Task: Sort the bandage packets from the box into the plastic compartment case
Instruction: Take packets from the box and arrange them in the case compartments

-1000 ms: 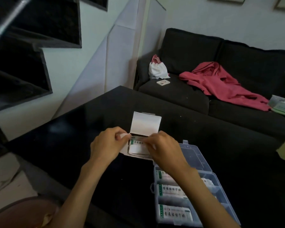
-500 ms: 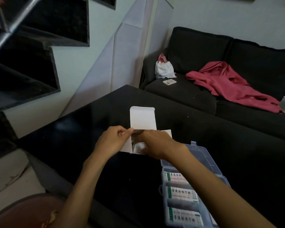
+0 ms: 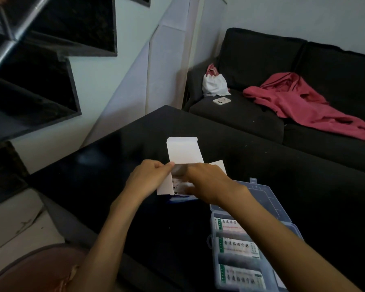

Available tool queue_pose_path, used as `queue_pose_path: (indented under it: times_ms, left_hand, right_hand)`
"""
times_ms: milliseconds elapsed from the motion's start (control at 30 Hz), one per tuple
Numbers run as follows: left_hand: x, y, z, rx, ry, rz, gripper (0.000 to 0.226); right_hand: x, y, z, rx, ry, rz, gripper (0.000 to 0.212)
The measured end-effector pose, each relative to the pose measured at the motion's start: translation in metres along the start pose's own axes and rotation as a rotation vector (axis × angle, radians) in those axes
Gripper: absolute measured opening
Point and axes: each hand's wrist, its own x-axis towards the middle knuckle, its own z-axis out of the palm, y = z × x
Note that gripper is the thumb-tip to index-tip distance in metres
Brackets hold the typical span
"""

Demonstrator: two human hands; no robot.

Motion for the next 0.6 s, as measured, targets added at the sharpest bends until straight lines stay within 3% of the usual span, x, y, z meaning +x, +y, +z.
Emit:
queue_pose_path:
  times_ms: [167, 300, 400, 600]
  left_hand:
    - [-0.001, 0.004, 0.003, -0.002, -0.036, -0.031, 0.042]
    - [-0.007, 0.003, 0.002, 0.128, 0.132, 0.022, 0.032]
    - [-0.008, 0.003, 0.002, 0.152, 0.173, 0.068, 0.039]
    - [-0.007, 0.001, 0.008, 0.137, 0.163, 0.025, 0.033]
  right_hand:
    - [0.001, 0.003, 0.001, -0.094, -0.008, -0.031, 0.026]
    - [-0.005, 0.007, -0.001, -0.096, 0.061, -0.072, 0.028]
    - [-0.014, 0.014, 0.001, 0.018, 0.179, -0.041, 0.023]
    - [-0.018, 0.024, 0.005, 0.426, 0.324, 0.206, 0.016]
